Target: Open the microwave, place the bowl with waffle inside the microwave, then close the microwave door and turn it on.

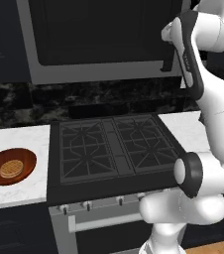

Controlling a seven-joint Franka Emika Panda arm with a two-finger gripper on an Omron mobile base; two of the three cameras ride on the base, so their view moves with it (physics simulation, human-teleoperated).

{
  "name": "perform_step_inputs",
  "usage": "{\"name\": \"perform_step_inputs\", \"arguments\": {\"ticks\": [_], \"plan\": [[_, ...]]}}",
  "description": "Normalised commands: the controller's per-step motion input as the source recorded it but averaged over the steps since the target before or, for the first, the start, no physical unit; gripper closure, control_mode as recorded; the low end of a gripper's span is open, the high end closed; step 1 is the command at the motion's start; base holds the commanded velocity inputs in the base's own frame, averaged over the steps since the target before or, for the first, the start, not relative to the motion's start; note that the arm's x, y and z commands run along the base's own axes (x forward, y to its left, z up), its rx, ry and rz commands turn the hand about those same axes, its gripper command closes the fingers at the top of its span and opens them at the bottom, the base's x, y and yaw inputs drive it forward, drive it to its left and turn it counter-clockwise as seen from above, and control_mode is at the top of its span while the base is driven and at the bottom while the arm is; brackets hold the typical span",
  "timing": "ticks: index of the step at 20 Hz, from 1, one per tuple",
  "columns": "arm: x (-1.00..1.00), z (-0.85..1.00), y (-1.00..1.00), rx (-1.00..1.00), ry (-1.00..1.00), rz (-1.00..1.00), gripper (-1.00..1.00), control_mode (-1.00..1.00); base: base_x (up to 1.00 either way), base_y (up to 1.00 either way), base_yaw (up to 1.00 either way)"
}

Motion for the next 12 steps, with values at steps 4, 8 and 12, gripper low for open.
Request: {"name": "perform_step_inputs", "arguments": {"ticks": [4,8,12], "plan": [[0.4,-0.06,0.0,0.0,-0.1,0.0,-1.0,-1.0,0.0,0.0,0.0],[0.25,-0.24,0.0,0.0,-0.18,0.0,-1.0,-1.0,0.0,0.0,0.0],[0.36,-0.17,0.0,0.0,-0.1,0.0,-1.0,-1.0,0.0,0.0,0.0]]}}
